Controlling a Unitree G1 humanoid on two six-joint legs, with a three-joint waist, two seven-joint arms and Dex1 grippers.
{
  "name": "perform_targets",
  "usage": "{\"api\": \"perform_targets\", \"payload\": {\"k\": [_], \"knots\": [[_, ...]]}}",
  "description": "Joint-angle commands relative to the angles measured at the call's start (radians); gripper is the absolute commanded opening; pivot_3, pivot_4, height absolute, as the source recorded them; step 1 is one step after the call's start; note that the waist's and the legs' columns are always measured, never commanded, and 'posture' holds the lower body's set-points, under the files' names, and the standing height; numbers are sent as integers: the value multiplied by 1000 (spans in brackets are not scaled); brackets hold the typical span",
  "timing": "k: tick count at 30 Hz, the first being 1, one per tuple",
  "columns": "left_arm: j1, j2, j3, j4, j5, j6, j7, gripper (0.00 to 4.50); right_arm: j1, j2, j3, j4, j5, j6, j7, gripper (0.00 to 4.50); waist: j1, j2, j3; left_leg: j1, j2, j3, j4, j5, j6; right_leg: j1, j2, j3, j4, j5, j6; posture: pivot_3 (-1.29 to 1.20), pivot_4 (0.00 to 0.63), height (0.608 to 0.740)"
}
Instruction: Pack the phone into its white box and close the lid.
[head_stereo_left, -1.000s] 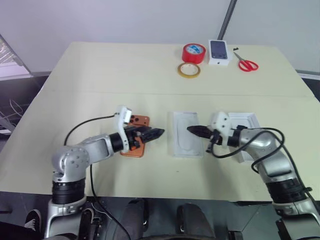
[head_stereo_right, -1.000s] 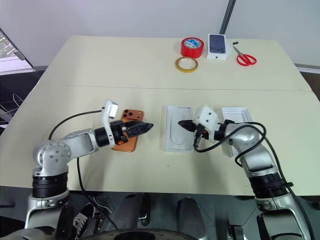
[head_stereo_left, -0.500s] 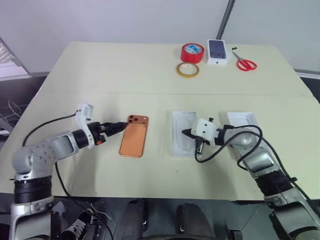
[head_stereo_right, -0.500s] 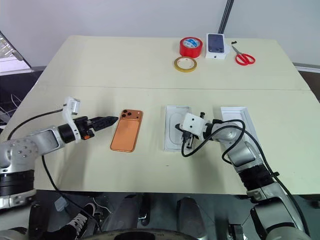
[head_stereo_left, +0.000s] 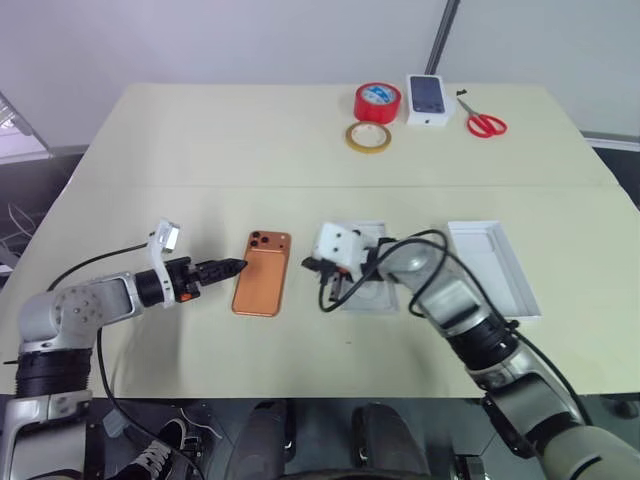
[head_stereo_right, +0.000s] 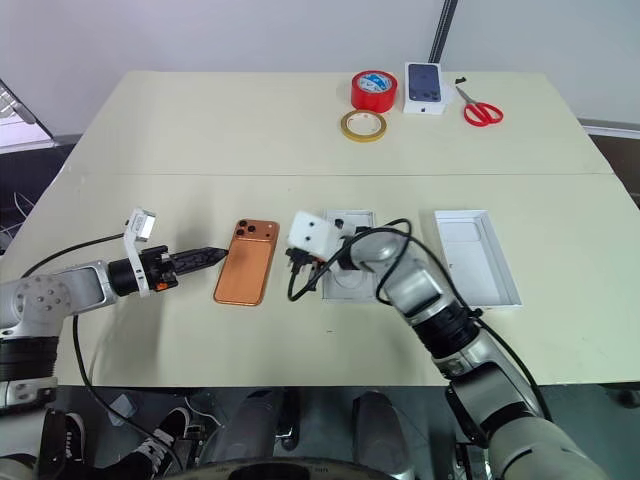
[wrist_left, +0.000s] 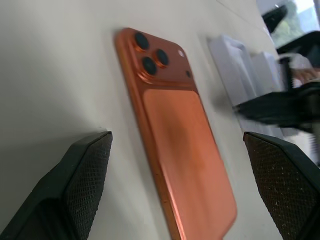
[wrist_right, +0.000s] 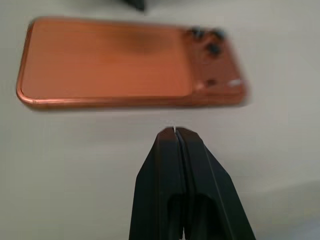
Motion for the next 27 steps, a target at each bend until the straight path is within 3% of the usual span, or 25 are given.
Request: {"api": "perform_targets", "payload": {"k": [1, 16, 21, 27], "knots": [[-17, -10, -21, 23, 28, -19, -19, 4398, -17, 32, 25, -13, -14, 30, -1, 30, -1, 0, 0, 0, 0, 0, 0, 0, 0, 0, 0, 0, 0, 0, 0, 0, 150, 728], [-70, -149, -122, 50, 73, 102, 0, 4398, -41, 108, 45, 86, -73, -6, -34, 30, 6, 2, -10, 4, 0, 0, -1, 1, -1, 4, 1, 0, 1, 0, 0, 0, 150, 728], [-85, -150, -87, 41, 30, 177, -5, 4398, -32, 100, 33, 84, -74, -8, -31, 30, 6, 2, -10, 11, 0, 0, -2, 0, -1, 10, 0, 0, -1, 0, 0, 0, 150, 728], [-97, -152, -118, -19, 94, 165, 50, 4398, -30, 111, 31, 82, -74, -11, -31, 30, 6, 2, -10, 11, 0, 0, -2, 0, -1, 10, 0, 0, -1, 0, 0, 0, 150, 728]]}}
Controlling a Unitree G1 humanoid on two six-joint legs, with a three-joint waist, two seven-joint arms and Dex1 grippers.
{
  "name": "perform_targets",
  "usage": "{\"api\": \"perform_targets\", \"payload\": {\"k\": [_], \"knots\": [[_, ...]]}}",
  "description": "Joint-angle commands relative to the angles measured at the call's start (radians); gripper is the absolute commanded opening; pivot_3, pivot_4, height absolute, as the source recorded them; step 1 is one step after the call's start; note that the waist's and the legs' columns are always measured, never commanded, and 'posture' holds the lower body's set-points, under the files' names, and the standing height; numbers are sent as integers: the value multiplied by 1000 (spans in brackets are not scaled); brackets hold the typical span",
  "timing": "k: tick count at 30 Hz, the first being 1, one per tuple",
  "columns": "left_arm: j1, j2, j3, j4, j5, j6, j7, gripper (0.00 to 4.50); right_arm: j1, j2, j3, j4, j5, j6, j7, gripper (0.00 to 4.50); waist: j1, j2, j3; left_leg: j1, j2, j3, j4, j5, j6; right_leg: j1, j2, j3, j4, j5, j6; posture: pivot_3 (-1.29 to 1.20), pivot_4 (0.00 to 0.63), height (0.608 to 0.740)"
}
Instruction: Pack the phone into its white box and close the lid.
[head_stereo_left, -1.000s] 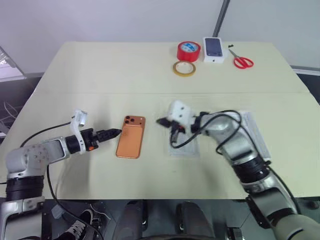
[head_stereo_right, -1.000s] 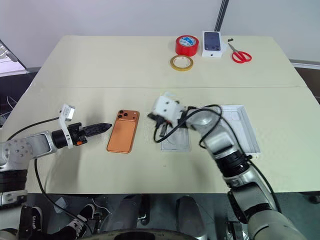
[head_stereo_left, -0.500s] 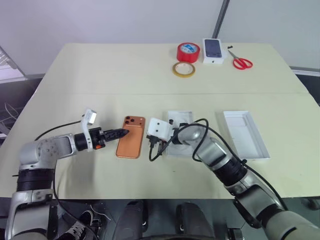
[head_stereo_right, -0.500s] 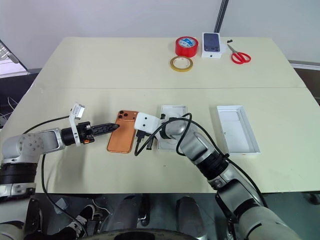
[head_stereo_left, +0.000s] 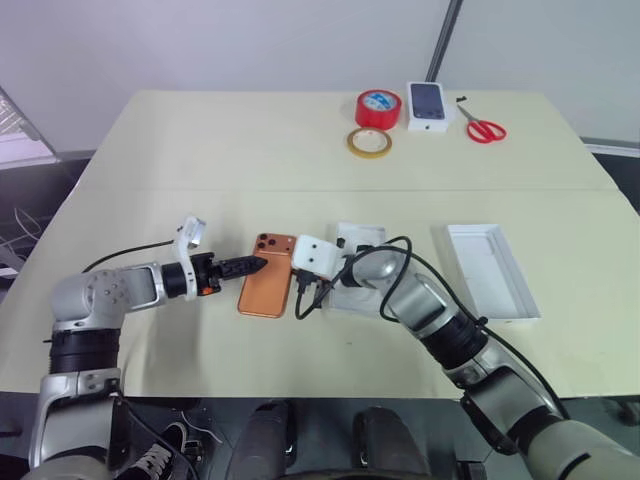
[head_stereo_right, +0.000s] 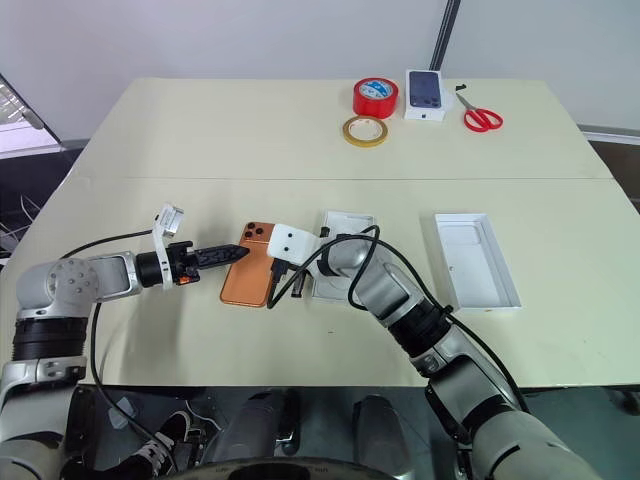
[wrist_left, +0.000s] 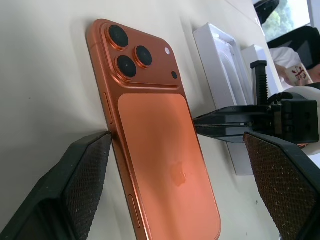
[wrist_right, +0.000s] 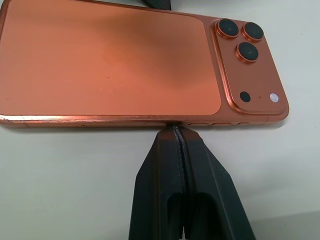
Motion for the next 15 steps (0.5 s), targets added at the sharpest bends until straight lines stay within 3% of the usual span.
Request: {"api": "perform_targets", "payload": {"k": [1, 6, 15], "knots": [[0, -43, -83, -67, -5, 65, 29, 4398, 1, 28, 6, -3, 3, -9, -6, 30, 0, 0, 0, 0, 0, 0, 0, 0, -1, 0, 0, 0, 0, 0, 0, 0, 150, 728], [-21, -92, -29, -81, -36, 138, 70, 4398, 5, 27, 10, 9, -11, -26, -6, 30, -2, 0, 0, 0, 0, 0, 0, -1, -1, 0, 0, 0, 0, 0, 0, 0, 150, 728], [-13, -74, 92, 18, -65, 146, 67, 4398, 10, 17, 2, 0, -12, -25, -2, 30, -9, 0, 0, -3, 0, 0, -1, 1, 0, -1, 1, 0, 1, 0, 0, 0, 150, 728]]}}
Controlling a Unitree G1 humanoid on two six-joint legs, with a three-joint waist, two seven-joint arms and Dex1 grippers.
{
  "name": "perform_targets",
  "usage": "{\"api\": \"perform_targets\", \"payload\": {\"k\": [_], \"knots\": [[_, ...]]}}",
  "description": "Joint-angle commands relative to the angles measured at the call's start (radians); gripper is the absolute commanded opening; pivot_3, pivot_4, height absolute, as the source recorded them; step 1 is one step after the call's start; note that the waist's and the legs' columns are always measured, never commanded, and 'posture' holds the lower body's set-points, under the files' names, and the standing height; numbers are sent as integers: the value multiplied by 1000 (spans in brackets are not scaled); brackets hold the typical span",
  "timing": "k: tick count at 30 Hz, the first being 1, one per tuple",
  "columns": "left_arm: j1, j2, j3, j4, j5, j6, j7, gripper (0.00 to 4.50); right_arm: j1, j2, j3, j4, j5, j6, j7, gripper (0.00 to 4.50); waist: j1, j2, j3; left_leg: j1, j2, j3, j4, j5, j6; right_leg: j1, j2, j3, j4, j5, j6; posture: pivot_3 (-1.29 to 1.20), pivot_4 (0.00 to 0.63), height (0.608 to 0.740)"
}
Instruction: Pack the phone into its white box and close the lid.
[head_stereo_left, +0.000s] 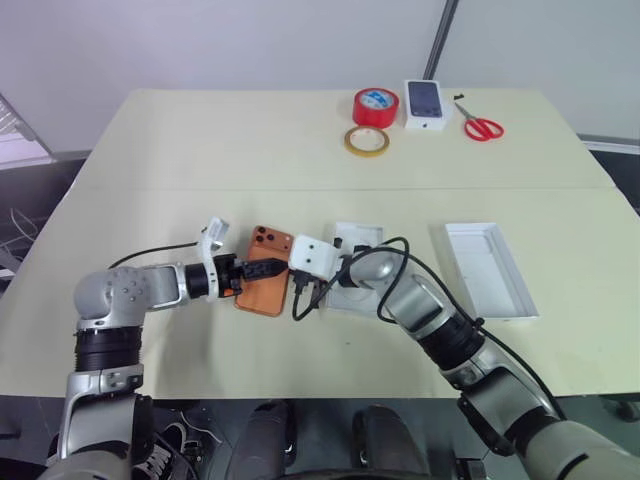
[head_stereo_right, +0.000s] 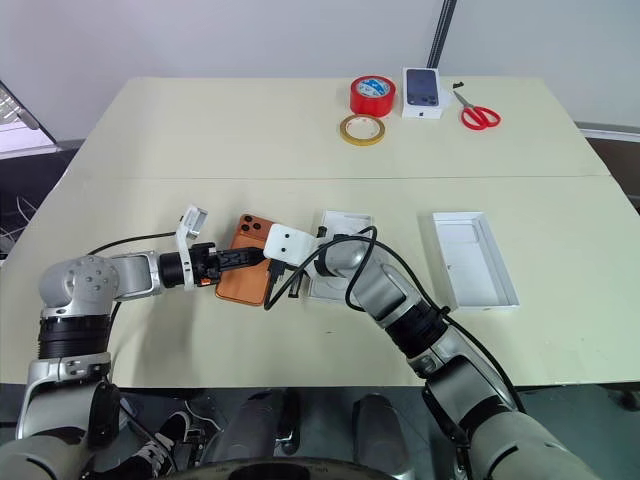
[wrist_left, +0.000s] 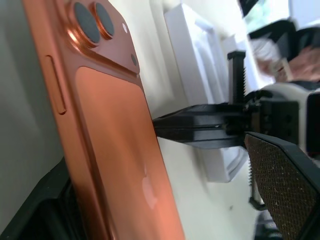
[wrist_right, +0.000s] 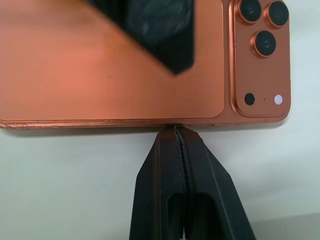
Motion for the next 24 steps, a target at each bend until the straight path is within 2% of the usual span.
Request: {"api": "perform_targets", "payload": {"k": [1, 3, 4, 6, 8, 18, 21, 23, 24], "knots": [[8, 24, 29, 40, -8, 20, -3, 4398, 8, 3, 2, -5, -1, -11, 2, 30, 0, 0, 0, 0, 0, 0, 0, 0, 0, 0, 0, 0, 0, 0, 0, 0, 150, 728], [6, 28, 42, 64, -17, 27, -4, 4398, 8, 3, 3, -3, -2, -14, 1, 30, -1, 0, 0, 0, 0, 0, 0, 0, 0, 0, 0, 0, 0, 0, 0, 0, 150, 728], [6, 25, 51, 79, -21, 28, -2, 4157, 8, 4, 3, -3, -2, -15, 1, 5, -1, 0, 0, 0, 0, 0, 0, 0, 0, 0, 0, 0, 0, 0, 0, 0, 150, 728], [11, 22, 48, 84, -22, 22, -3, 3571, 9, 3, 3, -3, -3, -19, 1, 0, -1, 0, 0, 0, 0, 0, -1, 0, 0, -1, 0, 0, 0, 0, 0, 0, 150, 728], [20, 22, 40, 76, -23, 21, -6, 2621, 10, 3, 4, -6, -3, -19, 2, 0, -1, 0, 0, -1, 0, 0, -1, 0, 0, -1, 0, 0, 0, 0, 0, 0, 150, 728], [34, 29, 83, 96, -45, 65, 2, 2621, 13, -2, 3, -7, -6, -28, 3, 0, -2, 0, 0, -2, 0, 0, -1, 0, -1, -2, 0, 0, 0, 0, 0, 0, 150, 728], [31, 19, 105, 107, -48, 66, 19, 1760, 14, -1, 2, -6, -5, -29, 4, 0, -2, 0, 0, -2, 0, 0, -1, 0, -1, -3, 0, 0, 0, 0, 0, 0, 150, 728], [29, 18, 106, 110, -49, 70, 24, 811, 13, 0, 2, -6, -4, -31, 4, 0, -1, 0, 0, -3, 0, 0, -1, 0, -1, -3, 0, 0, 0, 0, 0, 0, 150, 728], [31, 18, 104, 108, -53, 74, 24, 811, 12, 1, 2, -7, -5, -32, 3, 0, -1, 0, 0, -3, 0, 0, -1, 0, -1, -3, 0, 0, 0, 0, 0, 0, 150, 728]]}}
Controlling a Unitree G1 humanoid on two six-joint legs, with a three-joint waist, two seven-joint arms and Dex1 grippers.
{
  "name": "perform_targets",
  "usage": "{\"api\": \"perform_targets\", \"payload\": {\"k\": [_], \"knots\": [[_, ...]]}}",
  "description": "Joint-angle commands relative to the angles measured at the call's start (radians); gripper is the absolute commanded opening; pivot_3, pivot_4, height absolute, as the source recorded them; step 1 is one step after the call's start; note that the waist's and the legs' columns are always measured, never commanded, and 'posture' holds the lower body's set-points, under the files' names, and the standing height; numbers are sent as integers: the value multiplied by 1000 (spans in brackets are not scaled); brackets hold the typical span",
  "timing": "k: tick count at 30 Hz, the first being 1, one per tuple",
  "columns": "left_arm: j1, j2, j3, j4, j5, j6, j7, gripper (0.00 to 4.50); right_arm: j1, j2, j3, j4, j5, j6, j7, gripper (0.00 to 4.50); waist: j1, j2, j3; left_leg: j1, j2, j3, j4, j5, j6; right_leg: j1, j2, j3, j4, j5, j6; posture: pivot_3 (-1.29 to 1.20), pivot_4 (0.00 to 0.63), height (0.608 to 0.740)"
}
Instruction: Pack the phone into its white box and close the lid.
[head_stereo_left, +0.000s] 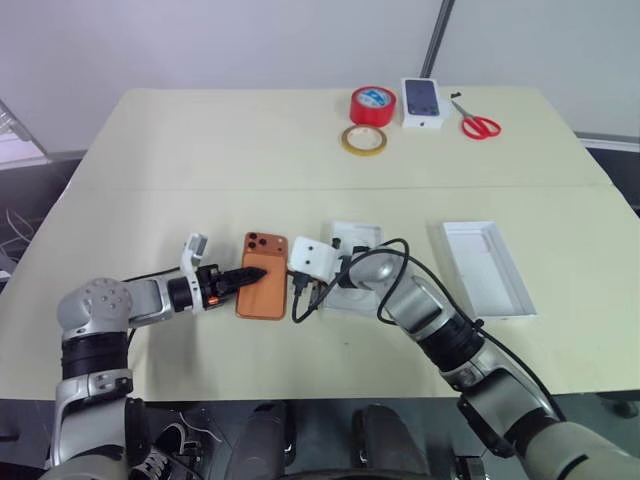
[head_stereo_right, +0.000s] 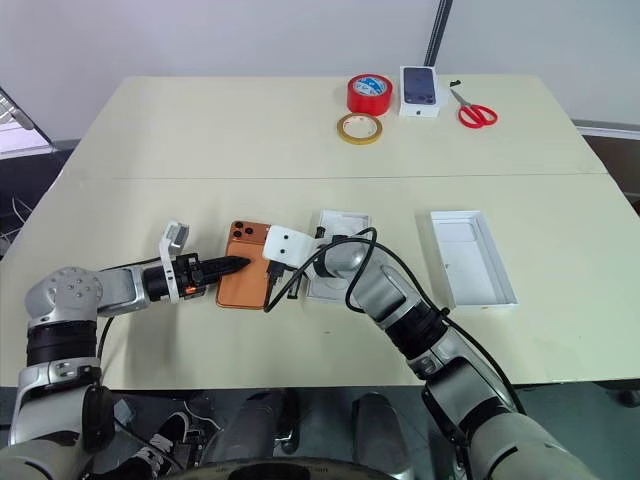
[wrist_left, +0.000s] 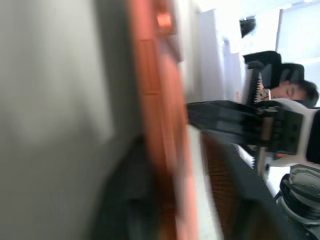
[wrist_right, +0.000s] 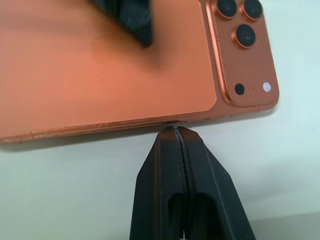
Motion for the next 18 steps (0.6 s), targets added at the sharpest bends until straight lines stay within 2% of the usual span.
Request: {"api": "perform_targets", "payload": {"k": [1, 6, 8, 10, 11, 13, 15, 18], "knots": [[6, 2, 22, -4, -10, 16, 11, 811, 5, 4, 2, -8, -3, -6, 1, 0, 0, 0, 0, 0, 0, 0, 0, 0, 0, 0, 0, 0, 0, 0, 0, 0, 150, 728], [-5, -27, 74, 18, -42, 79, 40, 811, 15, 9, -46, -52, 42, -82, -2, 0, 0, 0, 0, -2, 0, 0, 0, 0, 0, -3, 0, 0, 0, 0, 0, 0, 150, 728], [1, -33, 77, 0, -41, 68, 42, 811, 31, 25, -93, -102, 107, -66, 20, 0, 1, 0, 0, -4, 0, 0, 0, 1, 0, -4, 0, 0, 1, 0, 0, 0, 150, 728], [-4, -51, 104, -10, -50, 68, 61, 811, 48, 46, -214, -180, 285, -14, 87, 0, 2, 0, 1, -4, 0, 0, 0, 1, 0, -4, 0, 0, 1, 0, 0, 0, 150, 728], [-11, -62, 125, -14, -64, 74, 67, 765, 53, 51, -273, -216, 394, 41, 135, 259, 3, 0, 1, -4, 0, 0, 0, 1, 0, -3, 0, 0, 1, 0, 0, 0, 150, 728], [-12, -80, 137, -34, -75, 77, 71, 747, 64, 3, -280, -247, 414, 67, 172, 837, 7, 0, 1, -4, 0, 0, 0, 1, 0, -3, 0, 0, 1, 0, 0, 0, 150, 728], [8, -80, 95, -59, -53, 75, 75, 747, 77, -52, -231, -234, 336, 6, 161, 1736, 9, -1, 0, -4, 0, 0, 1, 0, 0, -3, 0, 0, 0, 0, 0, 0, 150, 728], [25, -68, 42, -50, -11, 59, 82, 747, 85, -63, -207, -229, 327, 4, 141, 3385, 7, -1, 0, -4, -1, 0, 1, -1, -2, -5, -1, 0, 0, 0, 0, 0, 150, 728]]}}
